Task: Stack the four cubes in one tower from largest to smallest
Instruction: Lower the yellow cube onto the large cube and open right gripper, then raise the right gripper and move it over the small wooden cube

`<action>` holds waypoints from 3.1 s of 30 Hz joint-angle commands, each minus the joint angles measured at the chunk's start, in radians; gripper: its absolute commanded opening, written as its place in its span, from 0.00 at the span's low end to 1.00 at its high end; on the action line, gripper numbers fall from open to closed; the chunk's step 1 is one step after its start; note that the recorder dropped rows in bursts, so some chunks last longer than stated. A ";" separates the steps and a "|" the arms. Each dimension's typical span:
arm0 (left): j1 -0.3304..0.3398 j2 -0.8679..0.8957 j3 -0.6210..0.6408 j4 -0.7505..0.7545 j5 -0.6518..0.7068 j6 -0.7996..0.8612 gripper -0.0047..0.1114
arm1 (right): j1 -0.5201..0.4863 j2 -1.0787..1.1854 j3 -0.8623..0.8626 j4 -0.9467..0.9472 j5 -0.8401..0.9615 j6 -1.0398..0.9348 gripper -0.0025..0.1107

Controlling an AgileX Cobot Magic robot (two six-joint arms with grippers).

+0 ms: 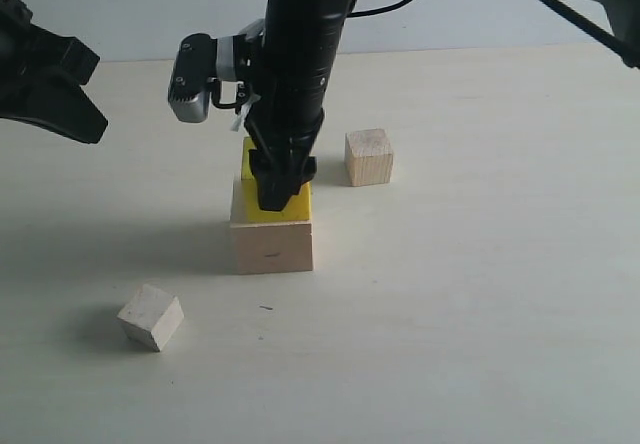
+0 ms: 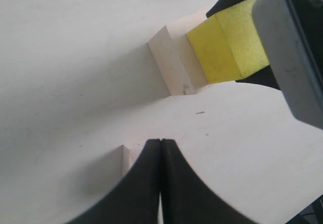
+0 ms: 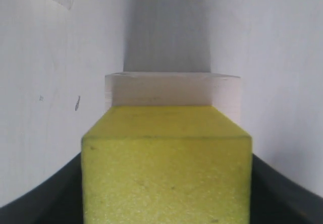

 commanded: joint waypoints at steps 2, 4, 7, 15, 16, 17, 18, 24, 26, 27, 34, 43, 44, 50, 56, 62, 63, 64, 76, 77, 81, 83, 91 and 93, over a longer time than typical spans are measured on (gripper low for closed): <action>0.001 -0.009 0.001 0.000 -0.008 0.004 0.04 | -0.002 0.002 0.000 0.020 -0.001 -0.012 0.34; 0.001 -0.009 0.001 0.000 -0.008 0.004 0.04 | -0.002 0.002 0.000 0.020 -0.001 -0.012 0.42; 0.001 -0.009 0.001 0.000 -0.008 0.004 0.04 | -0.002 0.002 0.000 0.020 -0.001 -0.012 0.50; 0.001 -0.009 0.001 0.000 -0.008 0.007 0.04 | -0.002 0.002 0.000 0.024 -0.001 0.015 0.67; 0.001 -0.009 0.001 0.000 -0.008 0.007 0.04 | -0.002 0.002 0.000 0.026 -0.001 0.015 0.68; 0.001 -0.009 0.001 0.000 -0.008 0.007 0.04 | -0.002 0.002 0.000 0.028 -0.001 0.015 0.68; 0.001 -0.009 0.001 0.000 -0.008 0.007 0.04 | -0.002 0.002 0.000 0.031 -0.001 0.015 0.68; 0.001 -0.009 0.001 0.000 -0.008 0.007 0.04 | -0.002 -0.001 0.000 0.031 -0.004 0.025 0.69; 0.001 -0.009 0.001 0.000 -0.008 0.007 0.04 | -0.002 -0.001 0.000 0.031 -0.013 0.052 0.73; 0.001 -0.009 0.001 0.000 -0.008 0.007 0.04 | -0.002 -0.001 0.000 0.031 -0.017 0.052 0.75; 0.001 -0.009 0.001 0.002 -0.008 0.007 0.04 | -0.002 -0.007 -0.019 0.022 -0.024 0.052 0.79; 0.001 -0.009 0.001 0.002 -0.008 0.007 0.04 | -0.002 -0.040 -0.076 0.043 -0.001 0.104 0.79; 0.001 -0.009 0.001 0.002 -0.008 0.007 0.04 | -0.002 -0.045 -0.076 0.043 -0.001 0.104 0.79; 0.001 -0.009 0.001 0.002 -0.006 0.007 0.04 | -0.002 -0.110 -0.076 -0.074 -0.062 0.209 0.78; 0.001 -0.009 0.001 0.002 -0.004 0.007 0.04 | -0.014 -0.158 -0.076 -0.420 -0.148 0.521 0.64; 0.001 -0.009 0.001 0.002 -0.004 0.007 0.04 | -0.099 -0.182 -0.076 -0.506 -0.181 0.676 0.49; 0.001 -0.009 0.001 0.002 -0.004 0.007 0.04 | -0.117 -0.180 -0.076 -0.499 -0.184 0.690 0.49; 0.001 -0.009 0.001 0.002 -0.004 0.007 0.04 | -0.151 -0.176 -0.076 -0.488 -0.191 0.726 0.49; 0.001 0.020 0.001 0.000 -0.013 0.007 0.04 | -0.275 0.017 -0.076 -0.336 -0.189 1.065 0.65; 0.001 0.020 0.001 0.000 -0.013 0.007 0.04 | -0.275 0.028 -0.076 -0.334 -0.182 1.081 0.65; 0.001 0.020 0.001 0.002 -0.013 0.007 0.04 | -0.275 0.068 -0.076 -0.267 -0.181 1.095 0.65; 0.001 0.020 0.001 0.002 -0.013 0.007 0.04 | -0.275 0.078 -0.076 -0.241 -0.184 1.095 0.65; 0.001 0.020 0.001 0.002 -0.033 0.007 0.04 | -0.275 0.101 -0.076 -0.201 -0.186 1.095 0.65; 0.001 0.020 0.001 0.002 -0.036 0.007 0.04 | -0.275 0.105 -0.076 -0.191 -0.188 1.095 0.65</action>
